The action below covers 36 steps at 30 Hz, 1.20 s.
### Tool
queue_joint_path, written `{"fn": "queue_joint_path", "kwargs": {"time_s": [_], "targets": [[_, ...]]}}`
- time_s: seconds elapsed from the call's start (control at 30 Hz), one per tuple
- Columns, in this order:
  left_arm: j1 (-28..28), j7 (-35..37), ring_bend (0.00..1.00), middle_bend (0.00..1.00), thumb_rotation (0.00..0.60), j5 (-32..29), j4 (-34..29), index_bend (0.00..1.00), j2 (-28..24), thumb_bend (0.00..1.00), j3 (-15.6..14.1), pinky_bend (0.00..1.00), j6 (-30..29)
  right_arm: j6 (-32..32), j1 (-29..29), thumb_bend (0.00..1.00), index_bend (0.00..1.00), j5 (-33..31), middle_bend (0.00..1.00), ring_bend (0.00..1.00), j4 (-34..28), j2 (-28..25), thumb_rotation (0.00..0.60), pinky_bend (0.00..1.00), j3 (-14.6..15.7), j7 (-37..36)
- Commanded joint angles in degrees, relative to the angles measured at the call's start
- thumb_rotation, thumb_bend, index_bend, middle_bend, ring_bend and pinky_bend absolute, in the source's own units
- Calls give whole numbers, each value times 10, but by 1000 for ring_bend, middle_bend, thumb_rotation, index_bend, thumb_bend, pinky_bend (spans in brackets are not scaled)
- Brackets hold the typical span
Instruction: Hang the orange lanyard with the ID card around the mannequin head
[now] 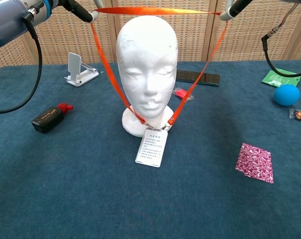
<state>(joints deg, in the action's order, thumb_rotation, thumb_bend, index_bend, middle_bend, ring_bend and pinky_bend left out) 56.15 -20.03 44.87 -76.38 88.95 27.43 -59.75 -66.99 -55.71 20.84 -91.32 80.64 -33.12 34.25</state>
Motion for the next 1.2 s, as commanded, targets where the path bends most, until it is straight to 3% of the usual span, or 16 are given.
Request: {"fn": "queue_joint_path", "kwargs": {"time_s": [0.03,0.67,0.77,1.0,1.03,1.13,1.2], "targets": [[3,-8,0,0,600,-17,-3,0,-4,416,-3,0,14,19,0,18,14,2,0,0,7,-1,600,0,12,-8],[-12,19,0,0,600,-15,-40,0,-46,14,-7,0,17,-15,11,0,0,17,0,0,6,-7,600,0,40,-17],[-24,39,0,0,600,-3,-45,0,-62,0,-12,0,24,-25,24,0,0,28,0,0,-6,-16,600,0,46,-25],[-77,115,0,0,600,99,-83,0,-113,0,-44,0,10,-60,76,23,0,94,41,3,-63,-55,600,0,84,-48],[-86,121,0,0,600,112,-89,0,-121,0,-50,0,3,-69,85,44,2,104,84,27,-70,-59,600,0,89,-53],[-116,128,0,0,600,144,-109,0,-147,0,-69,0,-25,-96,113,191,18,139,394,364,-86,-71,600,124,108,-65],[-138,123,0,0,600,156,-129,0,-165,0,-82,0,-47,-107,132,333,21,154,568,565,-102,-81,600,373,120,-75]]}}
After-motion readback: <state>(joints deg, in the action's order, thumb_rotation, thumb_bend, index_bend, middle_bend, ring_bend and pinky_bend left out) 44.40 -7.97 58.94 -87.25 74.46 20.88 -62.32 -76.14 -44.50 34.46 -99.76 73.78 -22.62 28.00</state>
